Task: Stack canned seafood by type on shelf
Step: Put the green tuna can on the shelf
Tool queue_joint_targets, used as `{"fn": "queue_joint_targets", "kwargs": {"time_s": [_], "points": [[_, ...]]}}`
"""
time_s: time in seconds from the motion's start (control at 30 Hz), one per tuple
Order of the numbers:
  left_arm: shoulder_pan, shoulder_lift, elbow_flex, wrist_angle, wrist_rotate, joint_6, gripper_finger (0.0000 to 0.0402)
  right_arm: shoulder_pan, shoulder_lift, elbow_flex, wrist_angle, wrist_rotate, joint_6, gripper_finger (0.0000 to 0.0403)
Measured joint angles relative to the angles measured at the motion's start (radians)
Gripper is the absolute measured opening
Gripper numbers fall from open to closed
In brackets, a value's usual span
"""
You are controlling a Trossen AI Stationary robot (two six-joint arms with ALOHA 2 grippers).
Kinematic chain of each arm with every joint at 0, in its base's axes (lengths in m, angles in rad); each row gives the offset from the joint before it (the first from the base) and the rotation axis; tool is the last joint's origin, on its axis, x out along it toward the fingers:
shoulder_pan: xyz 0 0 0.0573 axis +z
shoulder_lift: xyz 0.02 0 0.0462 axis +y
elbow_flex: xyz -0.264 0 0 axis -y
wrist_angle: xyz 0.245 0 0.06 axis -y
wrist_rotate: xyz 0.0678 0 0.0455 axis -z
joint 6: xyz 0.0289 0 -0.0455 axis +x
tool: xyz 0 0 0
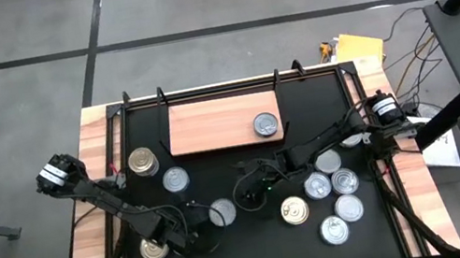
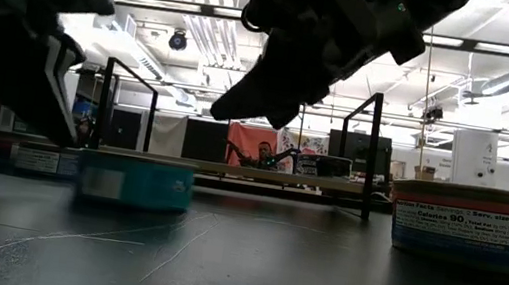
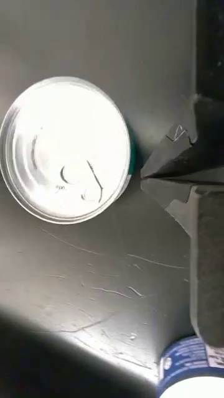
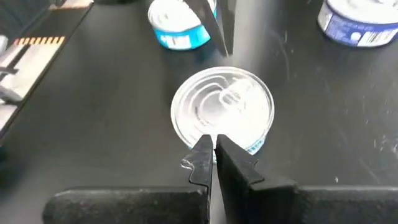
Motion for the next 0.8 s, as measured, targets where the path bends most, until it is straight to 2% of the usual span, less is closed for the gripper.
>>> {"fn": "queue_joint_targets", "kwargs": {"time_s": [0.3,0.53,0.8], "points": [[0.0,0.0,0.039,0.017,-0.011,0.041,0.0,0.0,0.0,0.0,-0.035,0.001,0.029,0.0013],[0.01,0.031,0.038,0.105,-0.038,0.125,0.0,0.005,0.006,-0.001,-0.098,0.021,0.097,0.0013],[0.023,0.084,0.036,0.112,-0.04,0.125,0.0,0.011,0.045,-0.002,-0.089,0.053,0.232,0.0013]]}}
